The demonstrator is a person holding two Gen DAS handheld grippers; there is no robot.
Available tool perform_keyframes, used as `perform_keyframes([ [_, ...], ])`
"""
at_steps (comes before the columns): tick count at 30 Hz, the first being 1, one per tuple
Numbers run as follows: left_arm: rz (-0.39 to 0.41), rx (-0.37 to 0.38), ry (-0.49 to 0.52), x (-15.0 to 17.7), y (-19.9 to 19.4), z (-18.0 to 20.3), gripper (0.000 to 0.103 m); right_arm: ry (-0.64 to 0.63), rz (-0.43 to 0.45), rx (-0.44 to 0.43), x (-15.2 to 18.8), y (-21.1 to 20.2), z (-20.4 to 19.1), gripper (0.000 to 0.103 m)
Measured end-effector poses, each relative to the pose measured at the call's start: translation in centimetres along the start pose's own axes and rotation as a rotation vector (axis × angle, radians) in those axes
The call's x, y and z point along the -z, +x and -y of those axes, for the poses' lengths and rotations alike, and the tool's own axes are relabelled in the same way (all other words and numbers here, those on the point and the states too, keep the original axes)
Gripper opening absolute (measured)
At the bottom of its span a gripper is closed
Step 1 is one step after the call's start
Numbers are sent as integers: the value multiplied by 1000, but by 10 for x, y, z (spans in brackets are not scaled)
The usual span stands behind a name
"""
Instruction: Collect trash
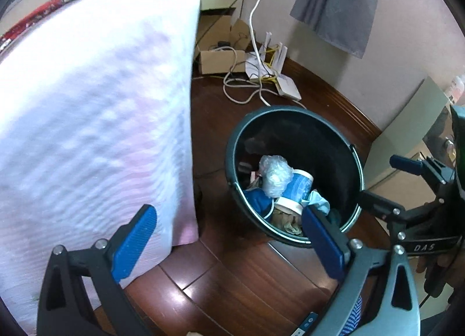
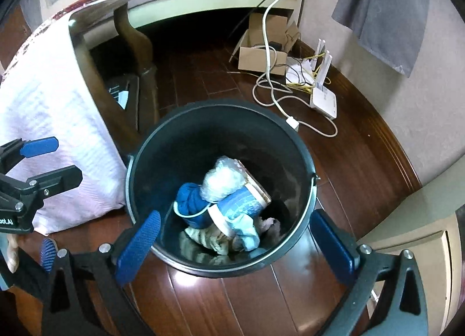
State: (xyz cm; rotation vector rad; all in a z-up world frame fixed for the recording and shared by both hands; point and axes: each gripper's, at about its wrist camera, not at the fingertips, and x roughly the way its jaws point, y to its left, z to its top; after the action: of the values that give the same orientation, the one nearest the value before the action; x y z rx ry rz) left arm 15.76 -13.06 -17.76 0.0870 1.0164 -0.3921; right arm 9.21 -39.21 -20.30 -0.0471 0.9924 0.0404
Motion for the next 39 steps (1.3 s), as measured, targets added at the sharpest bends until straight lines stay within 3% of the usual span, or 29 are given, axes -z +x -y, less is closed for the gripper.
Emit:
perform_keyframes([
  [15, 86, -49, 29, 4, -65, -8, 100, -6, 112, -37, -13, -68, -38, 103],
  [24, 182, -103, 20, 13, -132, -15, 100, 23, 179, -40, -10, -121, -58, 103],
  [31, 247, -155, 15, 33, -187, -20, 100, 21, 254, 4, -10, -183, -85, 103],
  [39, 316, -201, 7, 44, -244, -20, 100, 38, 344, -2, -3, -257, -113, 103],
])
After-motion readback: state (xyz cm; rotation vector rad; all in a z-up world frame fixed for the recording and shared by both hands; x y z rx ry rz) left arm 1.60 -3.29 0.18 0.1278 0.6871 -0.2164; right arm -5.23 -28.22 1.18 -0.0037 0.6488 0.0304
